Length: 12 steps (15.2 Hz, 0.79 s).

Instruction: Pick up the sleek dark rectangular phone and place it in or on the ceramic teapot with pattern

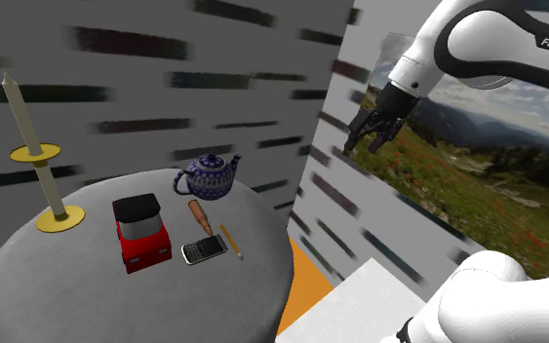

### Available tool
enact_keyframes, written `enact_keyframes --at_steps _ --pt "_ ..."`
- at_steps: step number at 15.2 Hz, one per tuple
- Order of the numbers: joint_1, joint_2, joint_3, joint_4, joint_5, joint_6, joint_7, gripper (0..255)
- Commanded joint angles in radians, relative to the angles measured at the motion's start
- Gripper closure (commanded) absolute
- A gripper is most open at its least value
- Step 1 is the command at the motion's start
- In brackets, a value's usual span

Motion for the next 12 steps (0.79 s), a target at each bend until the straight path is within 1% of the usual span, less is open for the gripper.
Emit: enact_keyframes --at_steps 1,7,12 --pt "0.0 0.0 0.0 0.0 0.0 0.0 0.0 0" --pt "-0.032 -0.046 0.179 -0.138 0.083 0.098 0.313 0" --pt "-0.052 -0.017 0.341 -0.192 0.162 0.186 0.576 0"
